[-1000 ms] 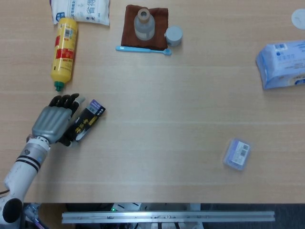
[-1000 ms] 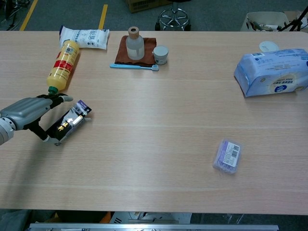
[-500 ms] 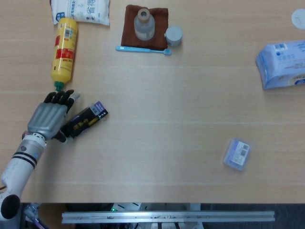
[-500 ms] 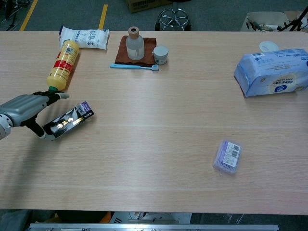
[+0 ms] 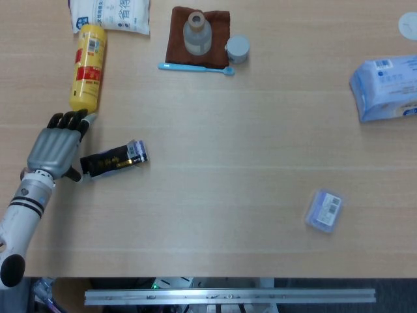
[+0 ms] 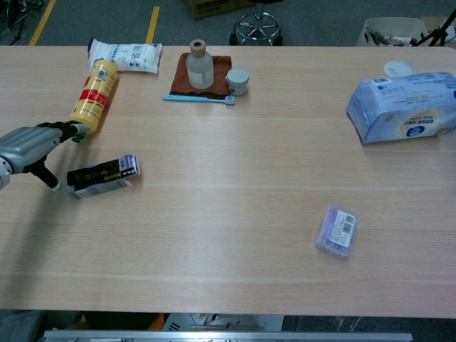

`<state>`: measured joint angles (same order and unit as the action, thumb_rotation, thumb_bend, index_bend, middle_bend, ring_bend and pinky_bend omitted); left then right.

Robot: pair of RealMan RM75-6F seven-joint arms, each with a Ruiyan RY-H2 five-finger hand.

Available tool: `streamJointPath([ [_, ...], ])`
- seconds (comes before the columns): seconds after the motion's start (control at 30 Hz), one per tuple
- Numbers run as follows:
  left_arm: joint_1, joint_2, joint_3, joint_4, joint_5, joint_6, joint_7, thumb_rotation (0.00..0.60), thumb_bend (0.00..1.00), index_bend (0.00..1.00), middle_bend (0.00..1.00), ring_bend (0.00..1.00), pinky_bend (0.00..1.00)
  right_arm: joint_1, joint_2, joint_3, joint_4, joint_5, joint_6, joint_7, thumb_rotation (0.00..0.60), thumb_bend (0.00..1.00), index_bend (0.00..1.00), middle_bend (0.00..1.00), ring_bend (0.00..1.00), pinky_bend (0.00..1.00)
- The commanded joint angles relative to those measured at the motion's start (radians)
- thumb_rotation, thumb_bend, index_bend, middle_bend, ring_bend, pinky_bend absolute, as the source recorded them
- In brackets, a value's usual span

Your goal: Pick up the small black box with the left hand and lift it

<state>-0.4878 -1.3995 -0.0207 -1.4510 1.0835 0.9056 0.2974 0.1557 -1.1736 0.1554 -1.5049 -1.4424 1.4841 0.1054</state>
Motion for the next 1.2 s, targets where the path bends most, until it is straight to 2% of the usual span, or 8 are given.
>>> streamJointPath([
  [0.03,-0.002,-0.001,-0.004,0.006,0.001,0.004,-0.002,0.6,0.0,0.0,0.0,0.0,0.05,-0.001,0.0,0.0,0.0,0.0,0.0,0.0,0.6,0.42,0.41,0.29,0.24,0.36],
  [0.37,-0.003,-0.007,-0.007,0.026,0.008,0.018,-0.002,0.6,0.0,0.0,0.0,0.0,0.05,-0.005,0.002,0.0,-0.003,0.001,0.004,0.001,0.6,0.42,0.41,0.29,0.24,0.36],
  [0.73,0.016,0.032,0.029,-0.096,0.089,0.082,0.037,0.6,0.0,0.0,0.0,0.0,0.05,-0.009,0.004,0.0,-0.007,0.001,0.008,0.003,0.6,0.42,0.41,0.29,0.24,0.36],
  [0.83,0.017,0.041,0.035,-0.12,0.091,0.083,0.052,0.6,0.0,0.04,0.0,0.0,0.05,-0.01,0.004,0.0,-0.008,0.001,0.008,0.004,0.6,0.42,0.41,0.29,0.24,0.36],
  [0.97,0.013,0.029,0.034,-0.093,0.06,0.065,0.066,0.6,0.0,0.08,0.0,0.0,0.05,-0.011,0.004,-0.001,-0.008,0.0,0.008,0.004,0.6,0.42,0.41,0.29,0.24,0.36],
  [1.2,-0.003,0.001,0.019,-0.017,-0.012,0.015,0.07,0.6,0.0,0.24,0.0,0.0,0.05,-0.013,0.007,0.001,-0.01,0.01,0.002,0.003,0.6,0.42,0.41,0.29,0.24,0.36],
])
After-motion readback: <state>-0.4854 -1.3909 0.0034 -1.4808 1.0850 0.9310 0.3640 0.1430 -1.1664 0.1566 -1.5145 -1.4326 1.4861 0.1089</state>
